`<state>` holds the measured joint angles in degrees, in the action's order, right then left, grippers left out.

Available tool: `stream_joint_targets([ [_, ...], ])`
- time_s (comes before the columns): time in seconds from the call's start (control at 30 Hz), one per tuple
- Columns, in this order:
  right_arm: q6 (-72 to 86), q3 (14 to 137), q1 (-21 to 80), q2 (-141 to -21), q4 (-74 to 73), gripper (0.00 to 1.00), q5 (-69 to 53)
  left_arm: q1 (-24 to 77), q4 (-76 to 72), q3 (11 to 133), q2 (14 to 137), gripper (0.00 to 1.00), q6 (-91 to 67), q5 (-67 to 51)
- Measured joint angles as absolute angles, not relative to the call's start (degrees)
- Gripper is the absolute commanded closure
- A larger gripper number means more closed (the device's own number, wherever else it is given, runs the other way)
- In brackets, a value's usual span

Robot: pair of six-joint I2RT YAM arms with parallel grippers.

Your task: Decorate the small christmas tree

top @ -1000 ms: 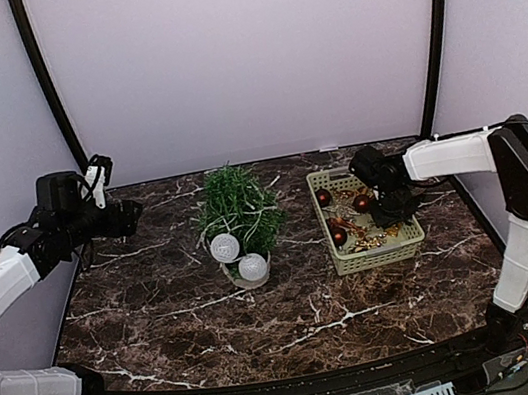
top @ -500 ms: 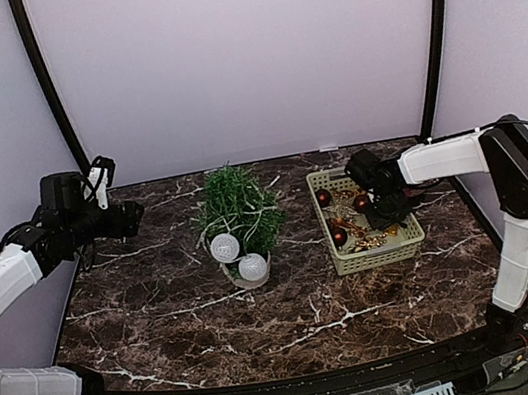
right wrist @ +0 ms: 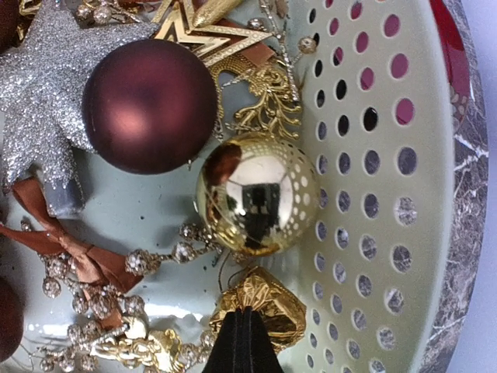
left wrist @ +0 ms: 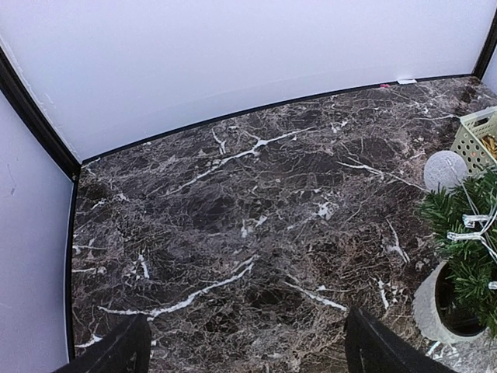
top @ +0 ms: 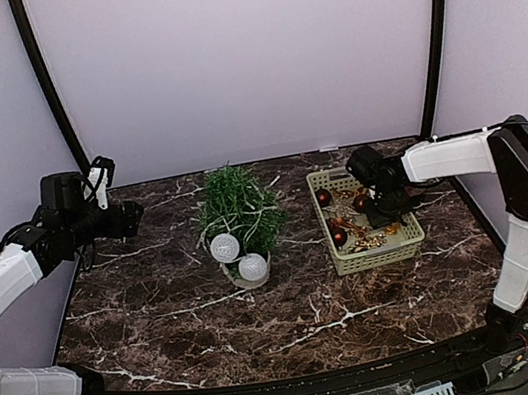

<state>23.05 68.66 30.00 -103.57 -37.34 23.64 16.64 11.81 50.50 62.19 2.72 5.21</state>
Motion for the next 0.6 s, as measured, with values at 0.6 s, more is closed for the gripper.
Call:
stream_joint_targets([
  [0.6,25.4,68.9,30.1,-82.8,-36.3,1.00,11.1,16.6,11.8,50.5,62.2,0.11,2.7,5.2],
])
